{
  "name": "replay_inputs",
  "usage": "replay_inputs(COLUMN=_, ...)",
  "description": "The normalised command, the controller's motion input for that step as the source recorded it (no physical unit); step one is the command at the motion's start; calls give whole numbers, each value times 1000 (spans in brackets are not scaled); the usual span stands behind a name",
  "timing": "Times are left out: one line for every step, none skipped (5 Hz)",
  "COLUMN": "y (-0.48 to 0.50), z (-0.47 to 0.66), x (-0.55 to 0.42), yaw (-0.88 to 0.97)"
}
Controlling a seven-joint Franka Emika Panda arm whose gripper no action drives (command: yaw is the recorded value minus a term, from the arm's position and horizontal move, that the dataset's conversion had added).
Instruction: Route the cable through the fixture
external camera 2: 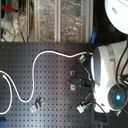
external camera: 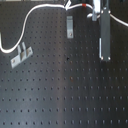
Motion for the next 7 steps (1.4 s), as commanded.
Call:
replay_inputs(y=253, z=-4, x=363, yaw=57)
replay_inputs(y=247, z=12, x=512, yaw=51)
replay_inputs(y=41, z=39, x=411, yaw=129)
replay_inputs(y=-2, z=0, x=26, yaw=368)
replay_inputs(y=-165, z=-93, x=-196, yaw=426)
replay_inputs(y=-251, z=-115, x=-351, yaw=311)
replay_inputs(y=-216, z=-111, x=-372, yaw=317)
